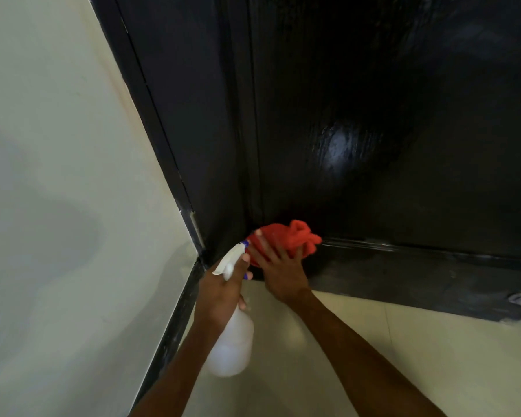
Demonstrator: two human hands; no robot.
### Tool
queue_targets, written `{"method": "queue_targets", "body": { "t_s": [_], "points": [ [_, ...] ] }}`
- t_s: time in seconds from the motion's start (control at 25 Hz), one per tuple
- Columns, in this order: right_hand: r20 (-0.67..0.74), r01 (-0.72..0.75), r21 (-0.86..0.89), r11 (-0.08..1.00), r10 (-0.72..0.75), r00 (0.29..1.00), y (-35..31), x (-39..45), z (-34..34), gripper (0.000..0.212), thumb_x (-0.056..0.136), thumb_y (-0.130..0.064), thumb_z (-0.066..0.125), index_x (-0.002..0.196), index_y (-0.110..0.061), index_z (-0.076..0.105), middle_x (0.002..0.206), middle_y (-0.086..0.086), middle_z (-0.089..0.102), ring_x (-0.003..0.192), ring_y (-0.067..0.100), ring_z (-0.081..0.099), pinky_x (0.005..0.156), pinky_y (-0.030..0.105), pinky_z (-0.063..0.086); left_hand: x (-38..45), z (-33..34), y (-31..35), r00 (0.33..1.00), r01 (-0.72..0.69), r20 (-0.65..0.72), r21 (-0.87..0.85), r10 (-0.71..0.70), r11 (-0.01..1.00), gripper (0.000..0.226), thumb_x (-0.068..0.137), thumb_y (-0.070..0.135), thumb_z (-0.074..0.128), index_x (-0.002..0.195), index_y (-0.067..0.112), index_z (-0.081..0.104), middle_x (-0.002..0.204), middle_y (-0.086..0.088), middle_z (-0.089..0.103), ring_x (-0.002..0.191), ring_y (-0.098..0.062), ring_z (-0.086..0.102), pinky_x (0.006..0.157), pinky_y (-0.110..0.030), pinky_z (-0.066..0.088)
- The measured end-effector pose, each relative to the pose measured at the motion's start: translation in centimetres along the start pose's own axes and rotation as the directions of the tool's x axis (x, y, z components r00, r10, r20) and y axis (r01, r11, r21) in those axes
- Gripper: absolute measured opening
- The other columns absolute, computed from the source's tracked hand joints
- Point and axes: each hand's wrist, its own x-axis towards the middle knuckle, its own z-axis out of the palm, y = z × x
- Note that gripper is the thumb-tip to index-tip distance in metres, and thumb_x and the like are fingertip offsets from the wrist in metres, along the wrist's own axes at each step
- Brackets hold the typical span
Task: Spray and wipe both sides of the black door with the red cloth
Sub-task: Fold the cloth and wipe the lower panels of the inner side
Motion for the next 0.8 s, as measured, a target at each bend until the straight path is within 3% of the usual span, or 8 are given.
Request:
{"method": "queue_targets", "body": {
  "t_s": [0.16,0.24,0.32,0.44,0.56,0.72,0.8],
  "points": [
    [-0.068,0.062,-0.049,0.997,-0.065,0.996,-1.1,1.9,0.2,0.103,0.082,-0.028,0.073,0.165,-0.031,0.011,0.173,0.001,0.004,0.157,0.031,0.013,0.119,0.063,-0.004,0.3,-1.1,-0.7,0.999,0.018,-0.030,0.025,-0.017,1.000,0.044,0.091,0.055,0.055,0.106,0.018,0.073,0.069,0.002,0.075,0.043,-0.021,0.062,0.059,-0.020,0.053],
    [-0.086,0.084,-0.057,0.995,-0.089,0.992,0.7,0.6,0.1,0.099,0.087,-0.028,0.068,0.165,-0.033,0.007,0.173,0.000,0.005,0.158,0.030,0.010,0.123,0.058,-0.004,0.4,-0.3,-0.9,0.998,0.059,-0.023,0.033,-0.059,0.998,0.053,0.091,0.056,0.054,0.095,0.008,0.075,0.053,0.001,0.068,0.043,-0.016,0.061,0.056,-0.012,0.048],
    [-0.063,0.049,-0.050,0.998,-0.052,0.997,2.9,-1.5,-0.4,0.093,0.091,-0.032,0.064,0.164,-0.035,0.007,0.173,-0.001,0.006,0.158,0.029,0.010,0.125,0.059,-0.002,0.3,1.5,-0.8,0.996,0.086,0.007,0.046,-0.087,0.995,0.061,0.088,0.060,0.054,0.091,0.003,0.074,0.048,-0.003,0.064,0.044,-0.014,0.061,0.055,-0.012,0.050],
    [-0.099,-0.121,0.011,0.993,0.122,0.988,7.3,-6.3,-1.4,0.086,0.088,-0.036,0.065,0.162,-0.037,0.022,0.171,-0.006,0.014,0.152,0.025,0.029,0.120,0.062,0.010,-0.5,5.1,0.0,0.993,0.059,0.101,0.008,-0.059,0.998,0.051,0.094,0.051,0.059,0.107,0.004,0.073,0.064,-0.005,0.071,0.043,-0.015,0.061,0.049,-0.018,0.052],
    [-0.160,-0.263,0.027,0.964,0.264,0.951,13.3,-11.6,-3.0,0.072,0.095,-0.044,0.052,0.161,-0.038,0.024,0.170,-0.006,0.018,0.143,0.026,0.043,0.111,0.062,0.027,-1.5,8.3,0.4,0.980,0.029,0.199,-0.012,-0.026,1.000,0.043,0.096,0.046,0.060,0.120,0.012,0.070,0.082,-0.002,0.076,0.044,-0.016,0.058,0.049,-0.024,0.052],
    [-0.232,-0.539,0.064,0.840,0.538,0.810,19.3,-17.2,-4.0,0.075,0.099,-0.043,0.046,0.164,-0.030,0.011,0.171,0.000,0.011,0.157,0.030,0.014,0.116,0.067,0.019,-2.3,10.9,0.5,0.968,0.053,0.247,-0.015,-0.048,0.998,0.045,0.096,0.047,0.059,0.126,0.014,0.066,0.092,0.000,0.075,0.044,-0.011,0.056,0.051,-0.026,0.052],
    [-0.243,-0.632,0.153,0.760,0.649,0.721,19.3,-17.5,-3.5,0.073,0.100,-0.046,0.044,0.164,-0.019,0.019,0.171,0.006,0.010,0.157,0.036,0.008,0.118,0.069,0.016,-2.4,11.3,0.4,0.964,0.057,0.262,-0.010,-0.053,0.998,0.045,0.095,0.047,0.059,0.125,0.014,0.066,0.093,0.000,0.075,0.044,-0.011,0.056,0.051,-0.026,0.052]
  ]
}}
